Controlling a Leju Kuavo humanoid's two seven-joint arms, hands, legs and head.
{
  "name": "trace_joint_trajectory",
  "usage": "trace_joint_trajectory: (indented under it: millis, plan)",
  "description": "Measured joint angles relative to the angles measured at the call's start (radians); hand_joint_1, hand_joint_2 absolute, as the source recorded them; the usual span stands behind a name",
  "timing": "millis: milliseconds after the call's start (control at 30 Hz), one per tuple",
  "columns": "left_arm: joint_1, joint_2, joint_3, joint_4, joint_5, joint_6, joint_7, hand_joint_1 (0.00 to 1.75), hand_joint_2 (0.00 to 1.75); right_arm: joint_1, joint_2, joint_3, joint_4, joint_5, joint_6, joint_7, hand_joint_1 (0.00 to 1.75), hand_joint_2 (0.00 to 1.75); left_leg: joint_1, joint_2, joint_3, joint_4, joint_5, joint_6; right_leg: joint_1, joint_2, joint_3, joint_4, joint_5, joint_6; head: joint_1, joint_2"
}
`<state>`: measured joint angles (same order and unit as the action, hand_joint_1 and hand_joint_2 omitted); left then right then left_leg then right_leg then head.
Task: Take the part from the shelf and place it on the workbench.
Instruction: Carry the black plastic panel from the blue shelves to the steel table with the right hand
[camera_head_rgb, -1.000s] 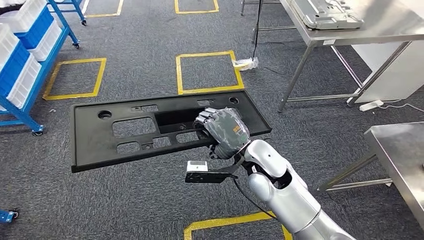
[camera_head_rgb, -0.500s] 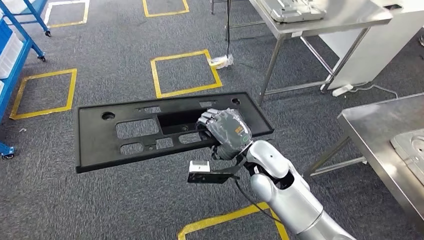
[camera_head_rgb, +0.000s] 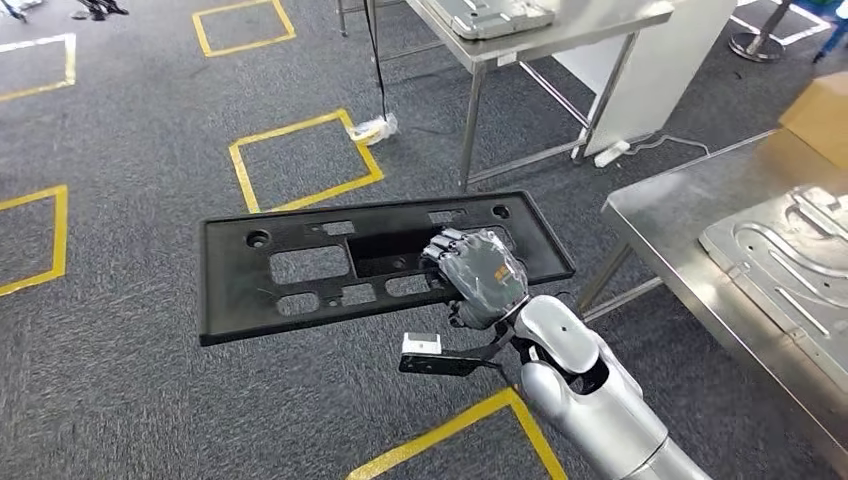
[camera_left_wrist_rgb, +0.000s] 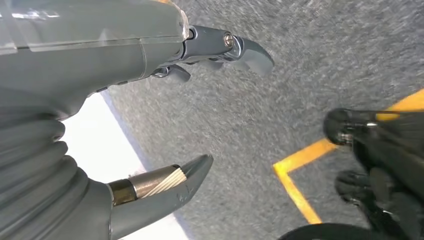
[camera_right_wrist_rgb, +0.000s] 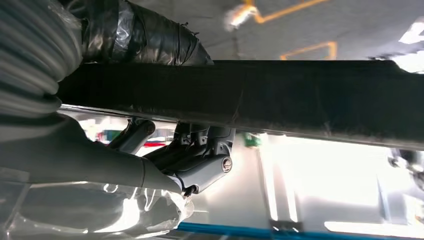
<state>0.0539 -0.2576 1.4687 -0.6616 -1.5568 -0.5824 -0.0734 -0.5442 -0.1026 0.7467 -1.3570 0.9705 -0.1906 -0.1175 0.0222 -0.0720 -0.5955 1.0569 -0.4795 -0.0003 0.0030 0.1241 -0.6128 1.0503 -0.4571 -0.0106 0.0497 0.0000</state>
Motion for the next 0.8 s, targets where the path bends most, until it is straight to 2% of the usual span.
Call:
trace_joint_trajectory:
  millis: [67, 100, 133, 200, 267, 300, 333, 367, 433, 467, 500, 567, 600, 633, 667, 700, 733, 767, 800]
  plan:
    - [0.006, -0.025, 0.007, -0.029, -0.009, -0.009, 0.0, 0.0, 1.75, 0.031, -0.032, -0.012, -0.007, 0.002, -0.011, -0.009, 1.75, 1.75, -0.002, 0.022, 0.005, -0.008, 0.004, 0.011, -0.004, 0.019, -0.003, -0.003, 0.002, 0.012, 0.0, 0.0]
    - [0.008, -0.035, 0.008, -0.042, -0.01, -0.011, -0.001, 0.0, 1.75, 0.041, -0.047, -0.018, -0.012, 0.004, -0.014, -0.011, 1.75, 1.75, -0.001, 0.033, 0.008, -0.013, 0.006, 0.017, -0.003, 0.004, -0.006, 0.001, -0.002, 0.017, 0.0, 0.0]
    - [0.009, -0.044, 0.01, -0.053, -0.011, -0.013, -0.001, 0.0, 1.75, 0.048, -0.058, -0.023, -0.017, 0.006, -0.015, -0.011, 1.75, 1.75, 0.0, 0.044, 0.012, -0.019, 0.008, 0.023, -0.001, -0.023, -0.014, 0.017, -0.012, 0.022, 0.003, 0.0]
    - [0.011, -0.057, 0.015, -0.074, -0.011, -0.017, -0.002, 0.0, 1.75, 0.053, -0.073, -0.029, -0.027, 0.013, -0.014, -0.007, 1.75, 1.75, -0.002, 0.071, 0.017, -0.027, 0.009, 0.033, -0.002, -0.093, -0.062, 0.111, -0.061, 0.03, 0.007, 0.0]
    - [0.012, -0.065, 0.019, -0.09, -0.013, -0.024, -0.002, 0.0, 1.75, 0.057, -0.081, -0.029, -0.032, 0.029, -0.013, 0.003, 1.75, 1.75, -0.003, 0.1, 0.018, -0.027, 0.004, 0.039, -0.01, -0.116, -0.128, 0.228, -0.102, 0.039, 0.009, 0.0]
    - [0.012, -0.067, 0.02, -0.097, -0.013, -0.029, -0.002, 0.0, 1.75, 0.059, -0.086, -0.029, -0.033, 0.042, -0.013, 0.01, 1.75, 1.75, -0.003, 0.113, 0.02, -0.027, 0.002, 0.04, -0.014, -0.118, -0.143, 0.252, -0.1, 0.042, 0.008, 0.0]
    - [0.012, -0.069, 0.021, -0.102, -0.014, -0.032, -0.002, 0.0, 1.75, 0.06, -0.092, -0.029, -0.034, 0.06, -0.014, 0.021, 1.75, 1.75, -0.003, 0.125, 0.022, -0.027, -0.001, 0.039, -0.019, -0.122, -0.139, 0.237, -0.079, 0.045, 0.008, 0.0]
    - [0.012, -0.071, 0.022, -0.106, -0.014, -0.035, -0.003, 0.0, 1.75, 0.058, -0.098, -0.029, -0.035, 0.083, -0.016, 0.035, 1.75, 1.75, -0.003, 0.136, 0.026, -0.027, -0.004, 0.036, -0.023, -0.131, -0.114, 0.184, -0.043, 0.047, 0.008, 0.0]
    - [0.012, -0.075, 0.024, -0.112, -0.014, -0.035, -0.005, 0.0, 1.75, 0.049, -0.11, -0.03, -0.034, 0.126, -0.023, 0.061, 1.75, 1.75, -0.005, 0.156, 0.036, -0.027, -0.012, 0.028, -0.021, -0.175, -0.046, 0.049, 0.012, 0.046, 0.008, 0.0]
    - [0.013, -0.077, 0.025, -0.114, -0.014, -0.034, -0.006, 0.0, 1.75, 0.043, -0.116, -0.031, -0.034, 0.14, -0.027, 0.07, 1.75, 1.75, -0.007, 0.164, 0.04, -0.027, -0.015, 0.022, -0.017, -0.191, -0.025, 0.006, 0.023, 0.042, 0.008, 0.0]
    - [0.013, -0.078, 0.025, -0.116, -0.014, -0.033, -0.006, 0.0, 1.75, 0.038, -0.12, -0.033, -0.034, 0.149, -0.031, 0.075, 1.75, 1.75, -0.008, 0.173, 0.044, -0.028, -0.019, 0.016, -0.011, -0.198, -0.017, -0.011, 0.022, 0.038, 0.008, 0.0]
    - [0.011, -0.081, 0.026, -0.117, -0.014, -0.027, -0.006, 0.0, 1.75, 0.032, -0.129, -0.036, -0.034, 0.165, -0.04, 0.081, 1.75, 1.75, -0.008, 0.191, 0.054, -0.031, -0.025, 0.003, -0.006, -0.176, -0.015, -0.014, 0.019, 0.026, 0.007, 0.0]
    - [0.009, -0.083, 0.026, -0.117, -0.014, -0.023, -0.006, 0.0, 1.75, 0.031, -0.132, -0.038, -0.034, 0.176, -0.045, 0.084, 1.75, 1.75, -0.006, 0.184, 0.059, -0.028, -0.03, -0.003, -0.008, -0.164, -0.011, -0.018, 0.02, 0.02, 0.007, 0.0]
    - [0.008, -0.084, 0.026, -0.117, -0.014, -0.019, -0.005, 0.0, 1.75, 0.029, -0.135, -0.038, -0.034, 0.188, -0.051, 0.088, 1.75, 1.75, -0.004, 0.164, 0.056, -0.012, -0.043, -0.007, -0.01, -0.152, -0.006, -0.022, 0.021, 0.013, 0.006, 0.0]
    - [0.007, -0.085, 0.026, -0.117, -0.014, -0.016, -0.004, 0.0, 1.75, 0.027, -0.137, -0.039, -0.034, 0.2, -0.057, 0.092, 1.75, 1.75, -0.001, 0.136, 0.041, 0.025, -0.066, -0.009, -0.013, -0.142, -0.001, -0.026, 0.022, 0.006, 0.006, 0.0]
    - [0.008, -0.086, 0.026, -0.117, -0.014, -0.014, -0.003, 0.0, 1.75, 0.025, -0.137, -0.039, -0.034, 0.21, -0.063, 0.097, 1.75, 1.75, 0.0, 0.106, 0.012, 0.083, -0.095, -0.01, -0.013, -0.13, 0.001, -0.027, 0.022, 0.0, 0.005, 0.0]
    - [0.009, -0.086, 0.026, -0.117, -0.014, -0.014, -0.002, 0.0, 1.75, 0.023, -0.138, -0.039, -0.033, 0.216, -0.067, 0.1, 1.75, 1.75, 0.0, 0.088, -0.024, 0.15, -0.125, -0.01, -0.012, -0.118, 0.001, -0.027, 0.021, -0.004, 0.005, 0.0]
    - [0.01, -0.086, 0.027, -0.117, -0.014, -0.014, -0.001, 0.0, 1.75, 0.023, -0.138, -0.039, -0.033, 0.219, -0.07, 0.102, 1.75, 1.75, 0.0, 0.082, -0.059, 0.21, -0.143, -0.01, -0.011, -0.105, 0.001, -0.026, 0.02, -0.006, 0.005, 0.0]
    - [0.011, -0.086, 0.027, -0.117, -0.014, -0.013, 0.0, 0.0, 1.75, 0.023, -0.138, -0.039, -0.032, 0.22, -0.071, 0.103, 1.75, 1.75, -0.001, 0.08, -0.083, 0.243, -0.142, -0.009, -0.009, -0.089, 0.002, -0.024, 0.019, -0.007, 0.005, 0.0]
